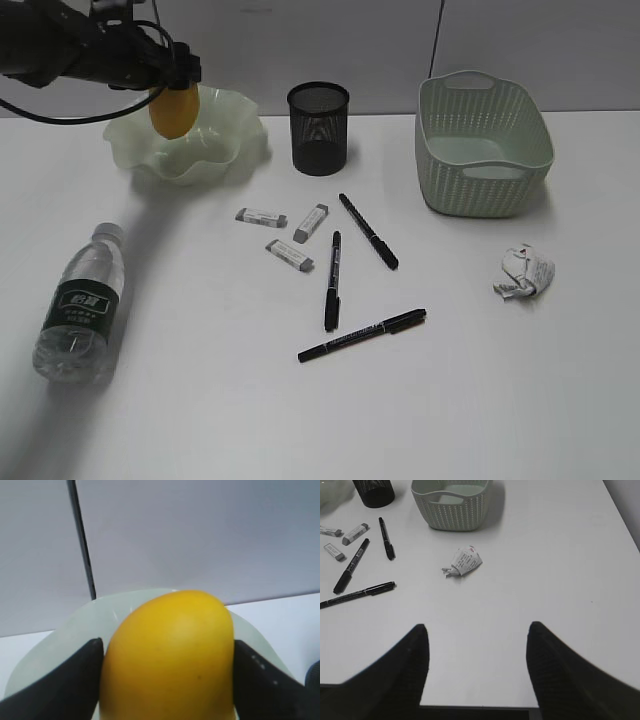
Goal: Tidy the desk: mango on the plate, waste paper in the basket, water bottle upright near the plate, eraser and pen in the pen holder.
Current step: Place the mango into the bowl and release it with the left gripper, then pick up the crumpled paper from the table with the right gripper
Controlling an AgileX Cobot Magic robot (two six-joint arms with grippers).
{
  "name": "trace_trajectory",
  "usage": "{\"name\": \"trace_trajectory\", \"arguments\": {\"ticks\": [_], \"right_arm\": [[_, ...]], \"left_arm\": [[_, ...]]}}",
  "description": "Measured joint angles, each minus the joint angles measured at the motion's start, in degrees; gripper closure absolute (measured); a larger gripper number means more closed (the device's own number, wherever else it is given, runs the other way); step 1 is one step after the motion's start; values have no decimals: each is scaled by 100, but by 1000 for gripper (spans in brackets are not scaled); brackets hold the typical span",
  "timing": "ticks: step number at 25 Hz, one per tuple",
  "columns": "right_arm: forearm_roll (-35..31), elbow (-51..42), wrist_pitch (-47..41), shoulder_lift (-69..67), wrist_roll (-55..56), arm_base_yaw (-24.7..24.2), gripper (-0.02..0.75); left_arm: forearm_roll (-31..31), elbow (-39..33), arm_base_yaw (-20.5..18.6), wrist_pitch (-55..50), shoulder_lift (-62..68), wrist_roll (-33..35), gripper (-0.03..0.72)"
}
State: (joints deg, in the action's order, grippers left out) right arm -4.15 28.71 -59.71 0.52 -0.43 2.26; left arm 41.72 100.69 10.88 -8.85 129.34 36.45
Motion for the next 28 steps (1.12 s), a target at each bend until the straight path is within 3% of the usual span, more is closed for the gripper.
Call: {"name": "trace_trajectory", "arguments": {"ticks": [4,9,18,22,25,28], "right_arm": [[0,0,0,0,0,0,247],[0,0,0,0,0,0,247],[0,0,0,0,0,0,247],[0,0,0,0,0,0,247],[0,0,0,0,0,0,247],[0,0,0,0,0,0,247]], "left_arm": [[23,0,0,0,2,0,57],[29,0,0,-147,-9,0,40],[-359,0,-29,-666,-720,-4,55],[-421,0,-152,-1141,-1259,-11,105],[-709,0,-309,-1745,-1610,-476,143],[-1434,0,-523,-2534,-1906,-1267,154]]}}
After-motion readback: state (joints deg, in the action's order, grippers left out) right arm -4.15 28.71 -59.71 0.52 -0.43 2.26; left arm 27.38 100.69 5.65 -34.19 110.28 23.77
